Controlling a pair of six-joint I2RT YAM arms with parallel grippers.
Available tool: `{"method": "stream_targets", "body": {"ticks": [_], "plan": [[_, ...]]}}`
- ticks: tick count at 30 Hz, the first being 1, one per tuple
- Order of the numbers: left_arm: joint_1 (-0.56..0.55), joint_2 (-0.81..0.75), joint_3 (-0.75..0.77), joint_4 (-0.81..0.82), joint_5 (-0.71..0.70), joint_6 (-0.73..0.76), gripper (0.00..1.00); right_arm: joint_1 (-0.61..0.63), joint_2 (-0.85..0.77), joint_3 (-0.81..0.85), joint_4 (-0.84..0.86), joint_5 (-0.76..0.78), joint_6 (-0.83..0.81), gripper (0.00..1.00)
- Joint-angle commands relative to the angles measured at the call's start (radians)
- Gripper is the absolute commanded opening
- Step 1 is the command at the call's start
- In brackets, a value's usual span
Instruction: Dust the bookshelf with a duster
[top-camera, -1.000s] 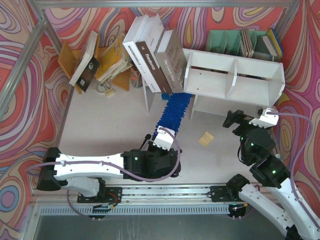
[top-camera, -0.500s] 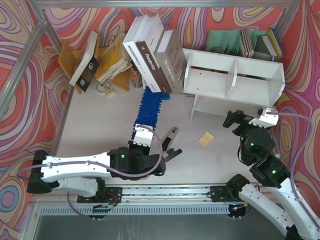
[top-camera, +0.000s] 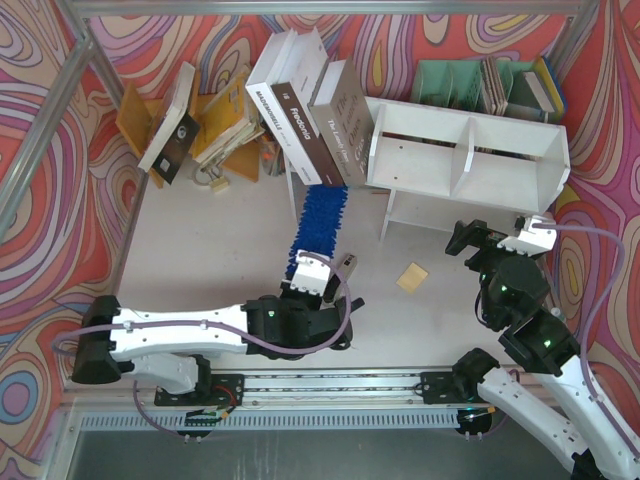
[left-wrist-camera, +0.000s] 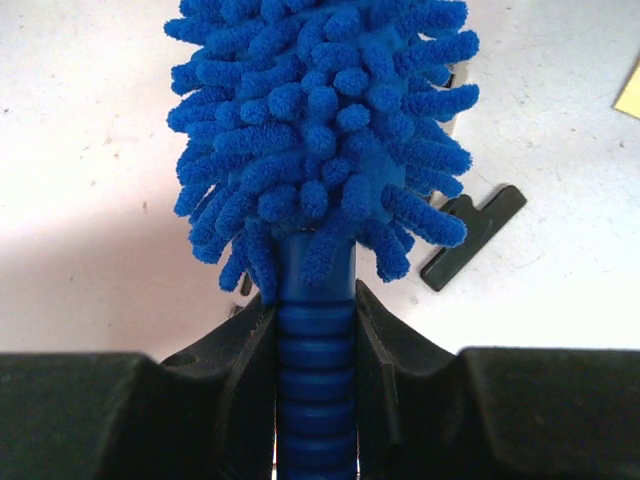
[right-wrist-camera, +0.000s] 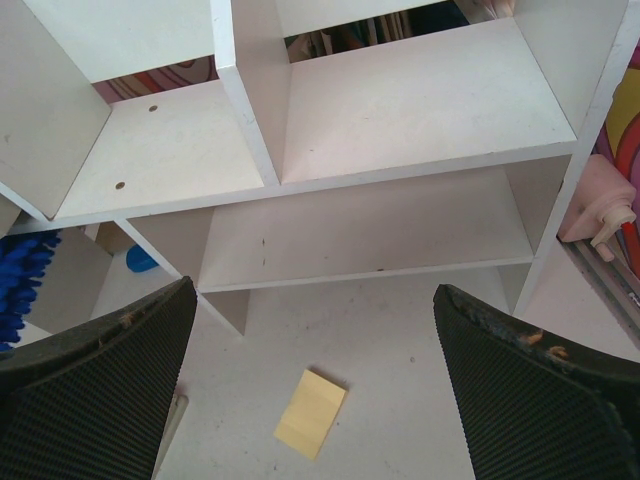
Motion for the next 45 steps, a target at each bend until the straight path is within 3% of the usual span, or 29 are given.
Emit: {"method": "stream_targets", "body": {"ticks": [1,23,30,34,45], "plan": [[0.003,0.016,0.035,0.110,-0.014,0.082,0.00,-0.001,-0.002,-0.003,-0.001,0.009,-0.002,0.90],[0.021,-0.284,-0.145,-0.158,-0.072,-0.140,0.00,-0.001,0.026,-0.002,-0.001,-0.011,0.006,0.90],[0.048,-0.306,-0.193,-0.089,-0.023,-0.086,0.00,-0.001,0.032,0.001,0.000,-0.012,0.005,0.90],[0.106,-0.285,-0.250,0.020,0.105,-0.019,0.00,-0.002,0.030,0.000,0.000,-0.012,0.004,0.90],[0.183,-0.234,-0.382,0.136,0.223,-0.038,0.00,-0.002,0.025,-0.002,0.000,-0.009,0.000,0.90]]}}
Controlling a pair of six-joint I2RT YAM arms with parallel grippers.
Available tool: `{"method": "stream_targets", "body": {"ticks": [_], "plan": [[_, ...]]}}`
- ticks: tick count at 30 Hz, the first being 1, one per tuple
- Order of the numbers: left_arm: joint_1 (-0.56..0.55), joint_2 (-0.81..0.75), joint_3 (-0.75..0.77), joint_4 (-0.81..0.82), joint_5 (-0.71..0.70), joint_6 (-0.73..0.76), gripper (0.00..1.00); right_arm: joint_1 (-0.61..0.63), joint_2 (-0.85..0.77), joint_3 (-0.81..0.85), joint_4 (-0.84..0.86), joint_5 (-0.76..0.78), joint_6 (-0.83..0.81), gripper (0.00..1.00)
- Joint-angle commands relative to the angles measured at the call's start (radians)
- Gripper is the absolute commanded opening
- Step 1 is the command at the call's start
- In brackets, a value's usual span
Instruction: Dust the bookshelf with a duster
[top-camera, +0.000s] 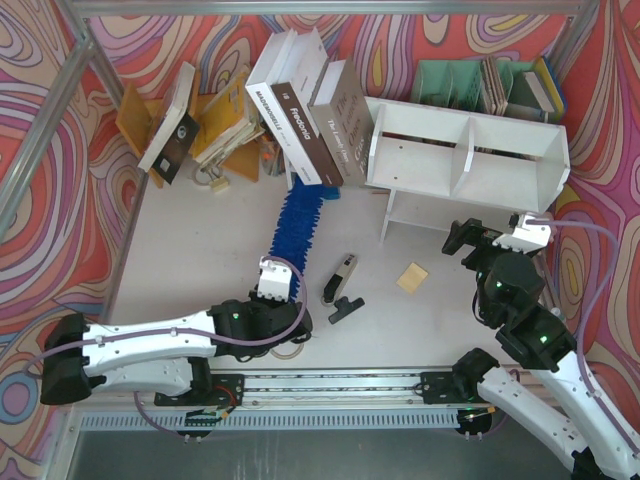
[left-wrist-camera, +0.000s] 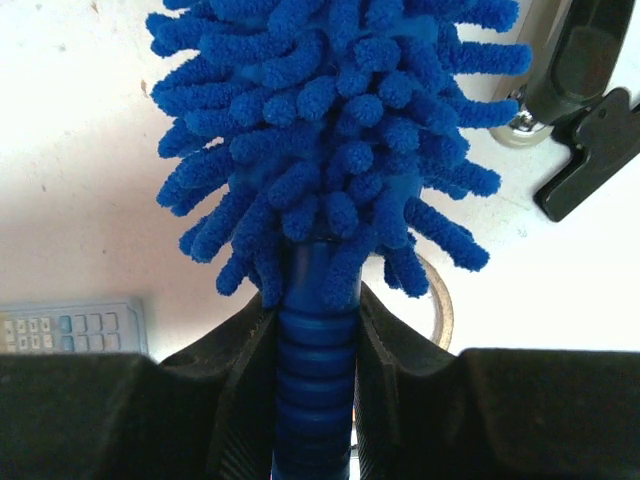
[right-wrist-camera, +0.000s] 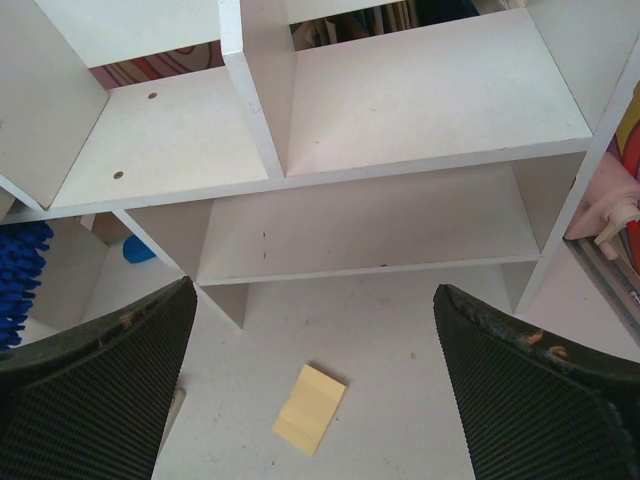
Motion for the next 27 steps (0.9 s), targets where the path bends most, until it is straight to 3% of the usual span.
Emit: {"method": "stream_targets", "body": {"ticks": [1,8,17,27], "plan": [[0.039,-0.005,-0.067,0.054,0.000,-0.057,0.00,-0.002,-0.002,-0.001,0.001,0.002,0.001,0.90],[0.045,0.024,-0.098,0.131,0.043,-0.015,0.00,-0.002,-0.003,-0.001,-0.002,0.002,0.002,0.89],[0.045,0.090,-0.018,0.123,0.051,0.060,0.00,-0.002,-0.012,-0.001,-0.007,0.007,0.005,0.90],[0.046,-0.092,0.019,0.041,-0.065,0.096,0.00,-0.001,-0.008,0.000,-0.005,0.006,0.005,0.90]]}}
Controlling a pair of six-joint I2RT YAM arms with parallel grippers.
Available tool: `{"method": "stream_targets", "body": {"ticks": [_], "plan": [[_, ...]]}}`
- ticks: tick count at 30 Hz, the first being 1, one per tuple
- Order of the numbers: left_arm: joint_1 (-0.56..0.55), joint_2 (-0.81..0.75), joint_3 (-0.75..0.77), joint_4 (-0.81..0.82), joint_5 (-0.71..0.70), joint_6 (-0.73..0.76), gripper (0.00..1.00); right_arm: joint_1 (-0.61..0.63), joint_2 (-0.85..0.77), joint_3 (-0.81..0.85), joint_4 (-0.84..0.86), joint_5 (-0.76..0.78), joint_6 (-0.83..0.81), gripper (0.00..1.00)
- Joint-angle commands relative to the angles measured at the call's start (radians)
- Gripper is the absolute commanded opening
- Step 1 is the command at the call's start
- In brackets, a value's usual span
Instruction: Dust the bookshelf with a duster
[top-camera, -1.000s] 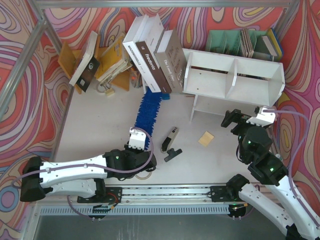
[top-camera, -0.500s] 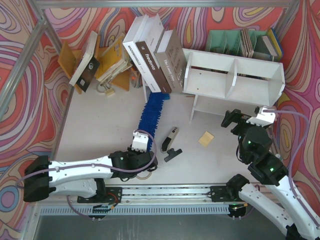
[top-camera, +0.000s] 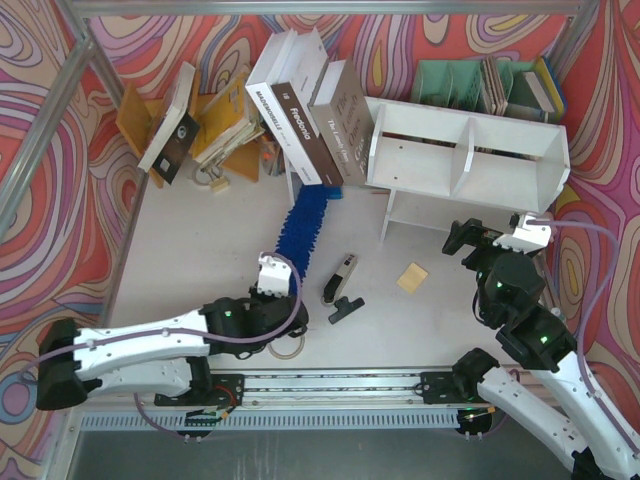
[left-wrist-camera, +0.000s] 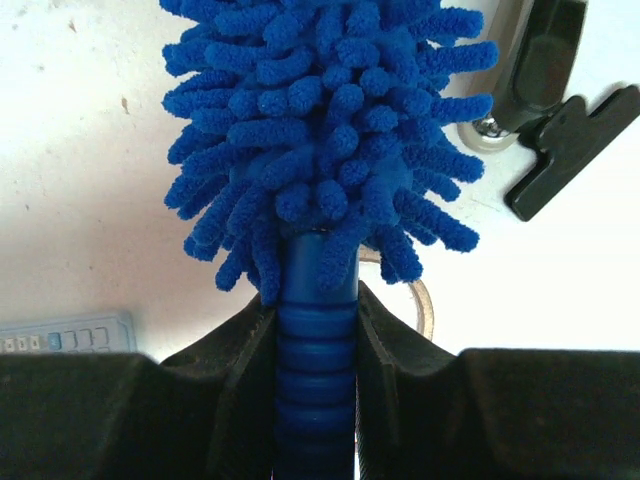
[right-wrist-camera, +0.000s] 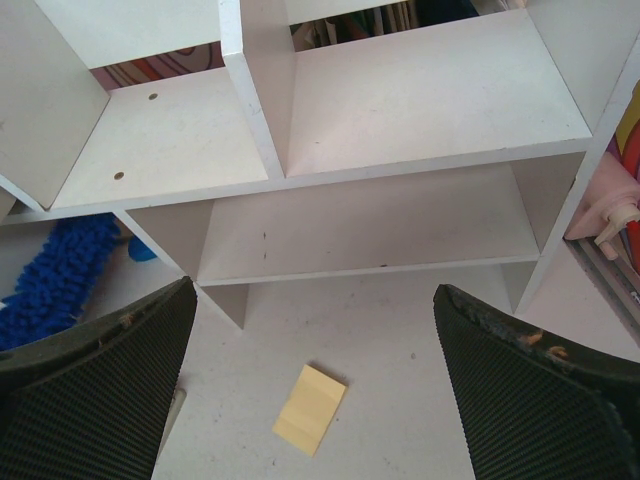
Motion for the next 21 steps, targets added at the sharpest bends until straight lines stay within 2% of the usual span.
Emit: {"method": "stream_targets", "body": {"ticks": [1,8,21], "plan": [[0.008,-0.112,0.044,-0.049,-0.134,0.031,0.00,-0.001,-0.007,-0.001,-0.004,0.006,0.005,0.90],[0.007,-0.209,0.027,-0.010,-0.147,0.099,0.00,-0.001,-0.008,-0.001,-0.002,0.005,0.003,0.90],[0.007,0.005,-0.062,0.024,-0.048,-0.055,0.00,-0.002,0.003,-0.001,0.000,0.000,0.003,0.90]]}}
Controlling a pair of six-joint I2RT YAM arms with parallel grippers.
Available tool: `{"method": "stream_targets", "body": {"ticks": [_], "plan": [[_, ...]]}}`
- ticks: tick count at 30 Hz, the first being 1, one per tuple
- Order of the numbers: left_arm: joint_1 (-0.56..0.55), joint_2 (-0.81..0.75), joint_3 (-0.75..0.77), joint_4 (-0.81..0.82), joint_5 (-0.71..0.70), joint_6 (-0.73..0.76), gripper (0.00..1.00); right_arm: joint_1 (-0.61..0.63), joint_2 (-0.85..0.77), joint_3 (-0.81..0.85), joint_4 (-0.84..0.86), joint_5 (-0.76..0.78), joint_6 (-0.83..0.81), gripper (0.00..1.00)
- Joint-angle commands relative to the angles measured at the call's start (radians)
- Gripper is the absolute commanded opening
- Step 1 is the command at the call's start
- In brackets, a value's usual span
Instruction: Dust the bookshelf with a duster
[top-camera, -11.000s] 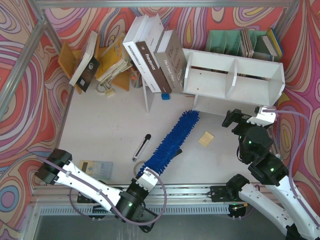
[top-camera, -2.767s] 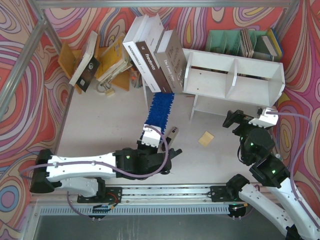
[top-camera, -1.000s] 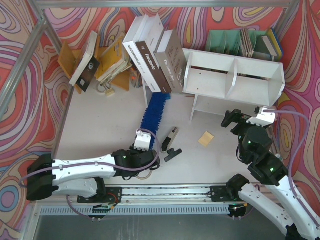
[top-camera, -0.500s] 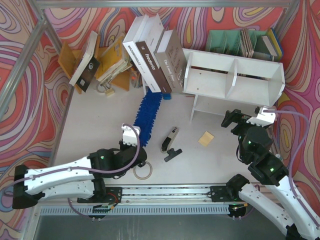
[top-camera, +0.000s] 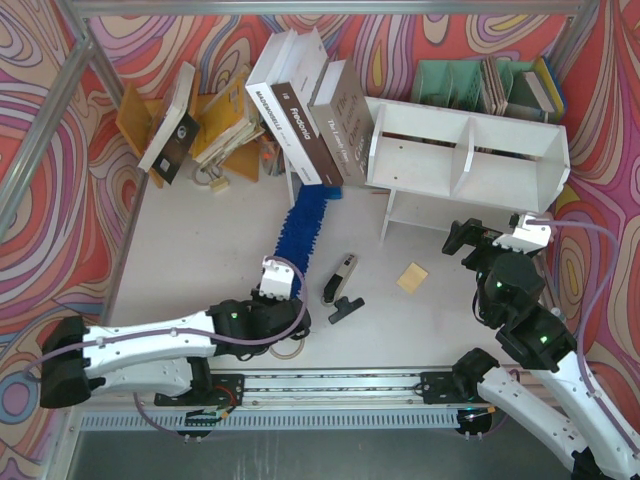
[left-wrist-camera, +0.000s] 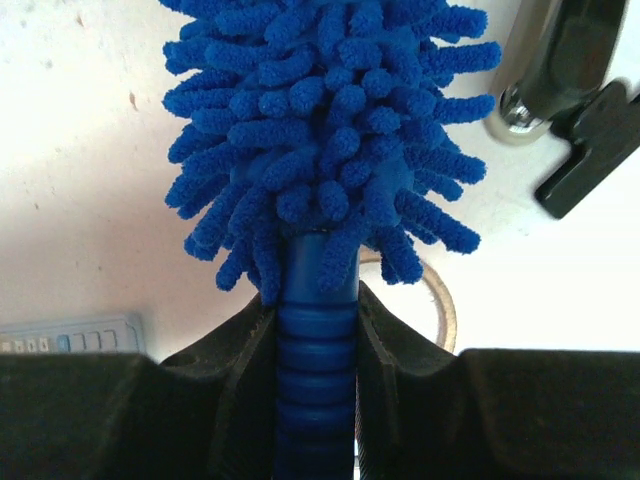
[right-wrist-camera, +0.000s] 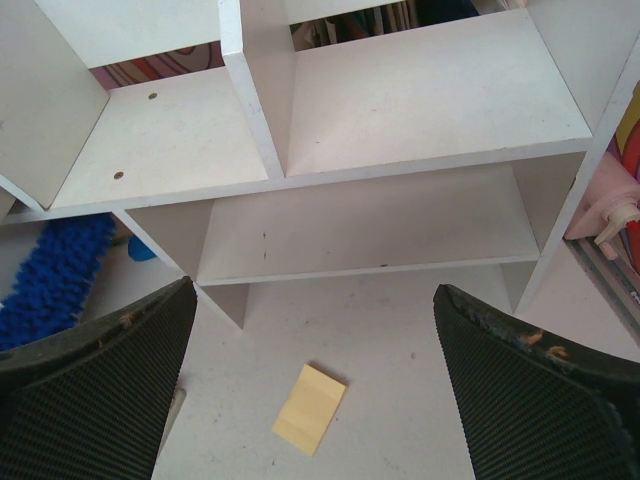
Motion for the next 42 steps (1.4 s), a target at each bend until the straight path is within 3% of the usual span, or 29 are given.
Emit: {"method": "stream_targets", "body": {"ticks": [1,9,21,27,42], "plan": [[0.007,0.064,-0.047,0.030,-0.007,-0.089,0.00,0.000,0.002,-0.002,0.000,0.001,0.002,0.90],[0.008,0.094,-0.024,0.045,-0.012,-0.071,0.00,-0.002,0.005,-0.001,0.005,0.001,-0.001,0.90],[0.007,-0.055,0.121,-0.076,-0.070,0.030,0.00,-0.002,-0.001,-0.003,0.004,0.003,-0.001,0.90],[0.007,-0.089,0.098,-0.062,-0.074,0.019,0.00,-0.002,0.002,-0.002,0.005,0.001,-0.001,0.90],[0.006,0.080,-0.014,0.034,0.010,-0.066,0.00,-0.002,-0.007,-0.003,-0.002,0.004,0.004,0.90]]}}
